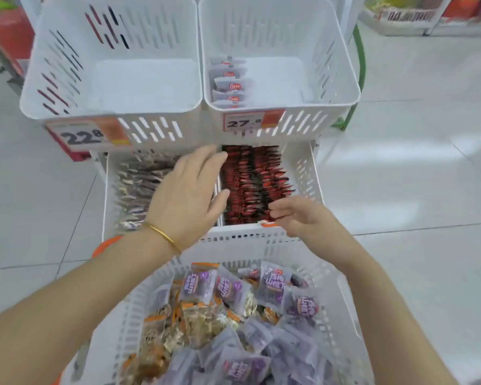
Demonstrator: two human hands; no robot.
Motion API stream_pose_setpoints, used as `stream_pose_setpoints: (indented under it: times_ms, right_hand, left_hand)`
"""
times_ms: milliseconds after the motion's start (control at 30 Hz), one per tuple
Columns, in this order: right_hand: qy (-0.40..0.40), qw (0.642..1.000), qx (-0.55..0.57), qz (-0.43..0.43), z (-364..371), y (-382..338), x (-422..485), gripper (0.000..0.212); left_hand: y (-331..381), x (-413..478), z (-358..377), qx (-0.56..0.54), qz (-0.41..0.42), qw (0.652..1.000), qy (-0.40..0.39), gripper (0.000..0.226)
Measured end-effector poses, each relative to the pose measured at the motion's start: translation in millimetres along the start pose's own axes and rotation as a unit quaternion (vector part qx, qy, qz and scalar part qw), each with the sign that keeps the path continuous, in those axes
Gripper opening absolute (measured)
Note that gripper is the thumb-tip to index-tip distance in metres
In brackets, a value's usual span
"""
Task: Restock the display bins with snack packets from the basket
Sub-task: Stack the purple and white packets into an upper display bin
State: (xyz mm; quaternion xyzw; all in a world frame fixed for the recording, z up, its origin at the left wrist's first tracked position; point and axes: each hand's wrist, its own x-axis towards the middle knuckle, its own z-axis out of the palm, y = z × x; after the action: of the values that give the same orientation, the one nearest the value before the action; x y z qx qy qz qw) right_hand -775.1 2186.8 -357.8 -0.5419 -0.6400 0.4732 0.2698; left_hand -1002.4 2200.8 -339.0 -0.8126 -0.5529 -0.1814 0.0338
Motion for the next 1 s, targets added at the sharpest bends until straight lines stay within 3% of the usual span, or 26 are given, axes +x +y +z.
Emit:
stream_pose_setpoints:
  times_ms: [167, 333, 500, 667, 800, 1000]
  right_hand:
    - [0.052, 0.982, -0.143, 0.11, 33.4, 92.1, -23.3, 0.041]
    - [-0.033, 0.929, -0.352, 0.108, 56.9, 144.0, -28.5, 0.062]
    - [-0.069, 0.88, -0.46, 0.097, 76.4, 177.0, -27.4, 0.081]
    - [-0.024, 0.846, -0.533, -0.008, 80.2, 189.7, -39.7, 0.072]
    - [-0.001, 0.84, -0.543, -0.009, 77.1, 192.5, -37.2, 0.031]
    - [-0.011, 0.89, -0.455, 0.008, 65.9, 167.0, -41.3, 0.014]
  left_hand:
    - [30.4, -85.6, 12.9, -0.01, -0.023, 0.982, -0.188, 0.056]
    - [46.2, -132.0, 5.6, -0.036, -0.056, 0.969, -0.239, 0.054]
    - [48.4, -162.9, 13.4, -0.065, -0.101, 0.957, -0.265, 0.056]
    - [57.5, -164.0, 19.9, -0.074, -0.098, 0.953, -0.279, 0.056]
    - [66.4, -154.5, 23.3, -0.069, -0.08, 0.952, -0.287, 0.055]
    - [73.3, -139.6, 30.7, -0.106, -0.08, 0.947, -0.294, 0.056]
